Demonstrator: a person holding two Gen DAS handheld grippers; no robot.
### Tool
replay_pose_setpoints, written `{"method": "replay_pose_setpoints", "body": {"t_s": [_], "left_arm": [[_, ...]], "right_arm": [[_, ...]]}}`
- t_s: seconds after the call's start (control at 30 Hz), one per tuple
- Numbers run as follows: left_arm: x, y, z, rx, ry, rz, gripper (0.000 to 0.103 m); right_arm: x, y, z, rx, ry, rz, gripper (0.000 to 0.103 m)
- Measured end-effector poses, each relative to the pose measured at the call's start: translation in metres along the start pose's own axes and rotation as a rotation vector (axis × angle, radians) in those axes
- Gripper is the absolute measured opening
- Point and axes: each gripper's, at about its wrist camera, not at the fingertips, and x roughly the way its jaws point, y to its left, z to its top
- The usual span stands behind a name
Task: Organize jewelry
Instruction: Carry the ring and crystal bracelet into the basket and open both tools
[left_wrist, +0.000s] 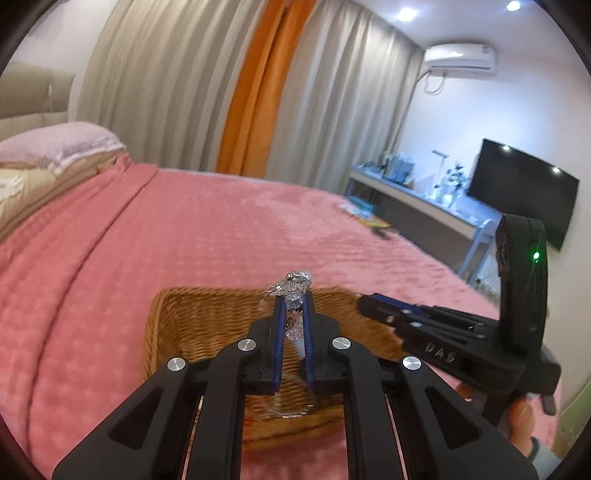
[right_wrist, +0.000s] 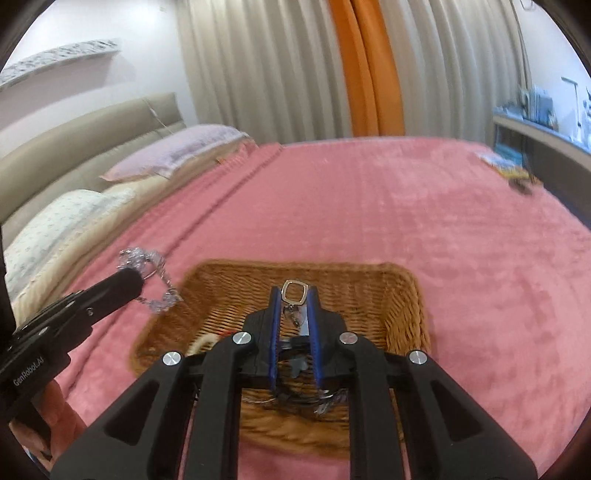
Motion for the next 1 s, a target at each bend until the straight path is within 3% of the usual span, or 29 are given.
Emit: {"method": "replay_pose_setpoints", "body": {"t_s": [0.17,0.33,0.57,0.63,0.67,0.77,0.8,0.9,1.0], "left_arm": [[0.027,0.026,-0.016,-0.045,0.077,0.019,0.007],[0.041,0.037,-0.025,-0.059,0.126,0.060,0.007],[0.044,0.031,-0.029,0.011,0.135,0.120,0.008],[0.044,0.029,-0.030,0.018,0.138,0.113,0.011],[0.043,0.029,-0.030,0.017,0.141,0.109,0.017],[0.038,0.031,-0.029,0.015,0.129,0.091,0.019],[0.037,0.031,-0.028,0.009,0.126,0.081,0.024],[0.030,0.032,-0.026,-0.001,0.106,0.077,0.035],[0.024,0.031,-0.026,-0.007,0.092,0.082,0.035]], "right_arm": [[0.031,-0.014,-0.013,0.031,0.068,-0.033,0.012],[0.041,-0.020,-0.020,0.033,0.079,-0.071,0.012],[0.044,-0.027,-0.021,0.065,0.071,-0.063,0.013],[0.042,-0.032,-0.021,0.089,0.064,-0.058,0.018],[0.040,-0.034,-0.021,0.099,0.057,-0.054,0.025],[0.032,-0.039,-0.020,0.114,0.020,-0.061,0.040],[0.028,-0.040,-0.019,0.118,0.003,-0.059,0.045],[0.023,-0.039,-0.019,0.113,-0.019,-0.063,0.045],[0.018,-0.035,-0.022,0.095,-0.038,-0.097,0.045]]}}
